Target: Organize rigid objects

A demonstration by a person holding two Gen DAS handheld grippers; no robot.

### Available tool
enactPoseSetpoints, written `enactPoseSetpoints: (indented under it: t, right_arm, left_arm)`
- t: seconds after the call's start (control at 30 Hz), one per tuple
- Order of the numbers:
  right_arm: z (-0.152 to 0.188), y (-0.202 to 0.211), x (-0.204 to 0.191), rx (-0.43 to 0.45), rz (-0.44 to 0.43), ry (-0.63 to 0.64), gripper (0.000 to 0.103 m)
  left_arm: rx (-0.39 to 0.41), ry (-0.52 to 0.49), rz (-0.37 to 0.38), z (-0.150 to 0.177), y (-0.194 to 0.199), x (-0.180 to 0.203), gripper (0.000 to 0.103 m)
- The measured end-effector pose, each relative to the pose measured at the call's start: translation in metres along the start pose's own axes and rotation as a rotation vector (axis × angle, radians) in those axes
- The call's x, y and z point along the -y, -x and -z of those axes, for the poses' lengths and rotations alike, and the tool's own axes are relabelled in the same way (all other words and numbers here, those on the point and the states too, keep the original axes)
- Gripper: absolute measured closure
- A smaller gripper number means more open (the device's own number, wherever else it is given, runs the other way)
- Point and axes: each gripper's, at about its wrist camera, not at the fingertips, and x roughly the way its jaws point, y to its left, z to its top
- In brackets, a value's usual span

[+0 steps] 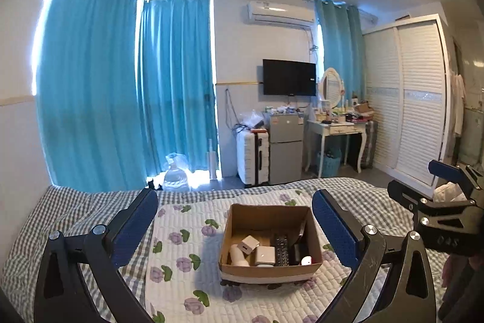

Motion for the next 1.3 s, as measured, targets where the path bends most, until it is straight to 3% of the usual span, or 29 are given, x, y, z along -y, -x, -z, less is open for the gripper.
enactPoseSetpoints:
  t: [0.2, 0.33, 0.7, 1.3]
  right_arm:
    - [0.038, -0.017, -0.013, 0.063, 0.001, 0.017, 0.0]
    - [0.057, -0.035, -0.015, 0.063, -0.008, 0.007, 0.0]
    - [0.105, -0.087, -0.02, -0.036, -0.029, -0.001, 0.0]
    - [0.116, -0.09, -0.023, -0.064, -0.011, 0.013, 0.0]
  left_arm:
    - [-0.004, 0.038, -0.022, 0.039, -0.022, -0.006, 0.0]
    - [-0.023, 0.0, -0.052, 0.066, -0.043, -0.007, 0.0]
    - [-0.087, -0.01, -0.028, 0.105, -0.069, -0.01, 0.0]
    - [-0.108, 0.027, -0.009, 0.113, -0.068, -0.014, 0.0]
